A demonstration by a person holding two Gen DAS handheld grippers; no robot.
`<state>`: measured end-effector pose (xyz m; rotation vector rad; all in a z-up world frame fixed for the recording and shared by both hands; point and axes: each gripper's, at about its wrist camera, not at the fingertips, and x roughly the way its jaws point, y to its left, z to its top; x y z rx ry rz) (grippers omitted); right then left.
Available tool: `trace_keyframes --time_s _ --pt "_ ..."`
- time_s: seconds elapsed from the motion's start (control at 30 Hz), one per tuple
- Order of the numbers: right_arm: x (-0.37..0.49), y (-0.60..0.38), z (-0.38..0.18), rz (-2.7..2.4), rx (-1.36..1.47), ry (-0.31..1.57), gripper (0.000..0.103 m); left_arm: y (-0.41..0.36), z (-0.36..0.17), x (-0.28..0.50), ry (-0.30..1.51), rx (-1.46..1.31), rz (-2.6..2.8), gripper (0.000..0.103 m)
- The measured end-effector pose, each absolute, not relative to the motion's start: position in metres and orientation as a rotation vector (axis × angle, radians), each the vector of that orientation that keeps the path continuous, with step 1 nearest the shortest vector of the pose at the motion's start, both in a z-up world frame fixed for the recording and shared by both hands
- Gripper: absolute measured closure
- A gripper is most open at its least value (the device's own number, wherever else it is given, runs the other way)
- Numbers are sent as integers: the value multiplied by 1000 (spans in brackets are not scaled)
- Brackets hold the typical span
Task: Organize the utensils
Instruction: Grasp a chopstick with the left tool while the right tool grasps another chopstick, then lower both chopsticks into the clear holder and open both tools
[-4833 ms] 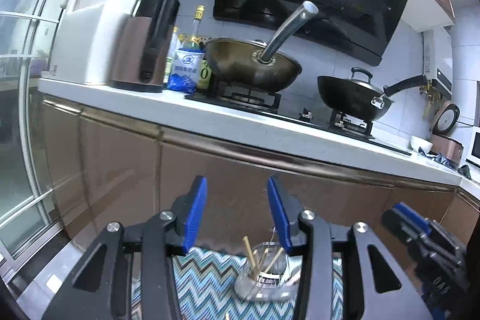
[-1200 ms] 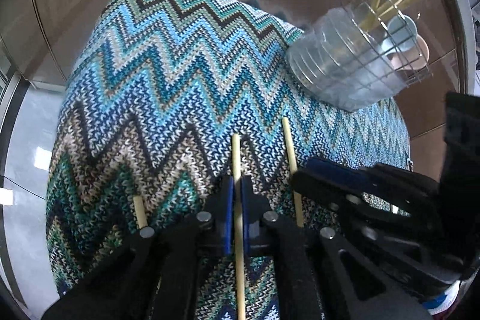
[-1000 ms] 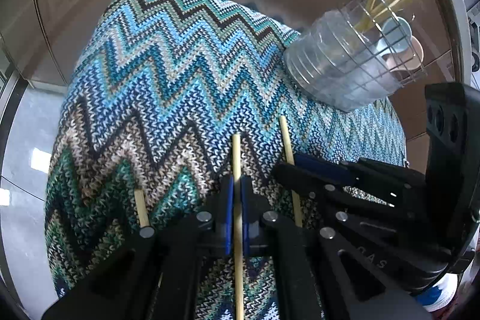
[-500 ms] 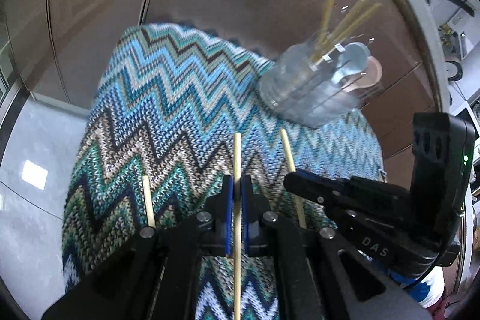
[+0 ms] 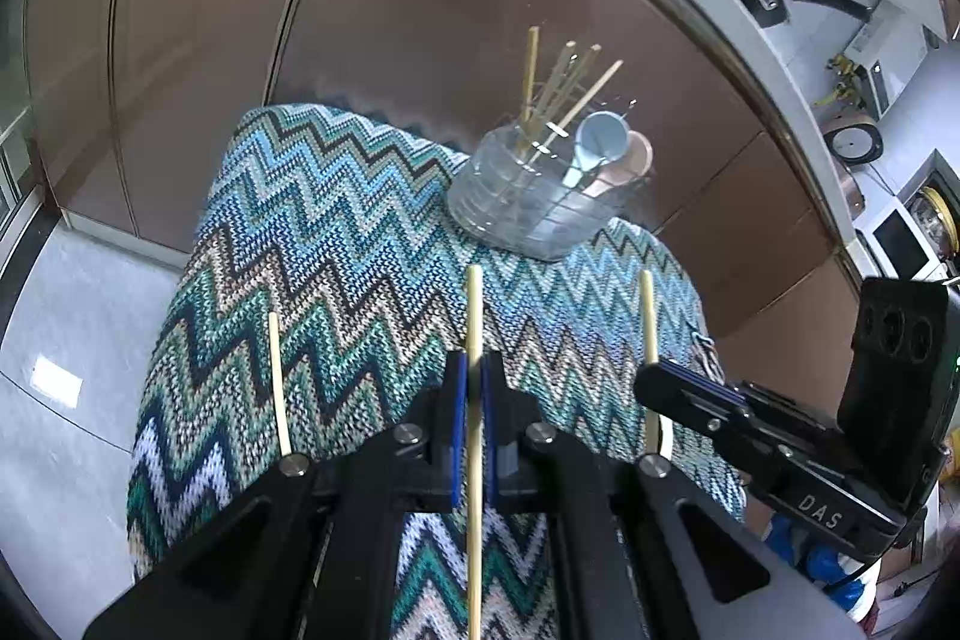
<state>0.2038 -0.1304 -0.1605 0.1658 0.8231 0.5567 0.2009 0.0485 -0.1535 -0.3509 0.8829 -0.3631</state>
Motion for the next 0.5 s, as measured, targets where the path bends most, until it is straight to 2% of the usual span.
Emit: trace_keyframes --time_s 0.5 --pt "138 -160 -110 549 181 543 98 34 -106 159 713 -311 -347 98"
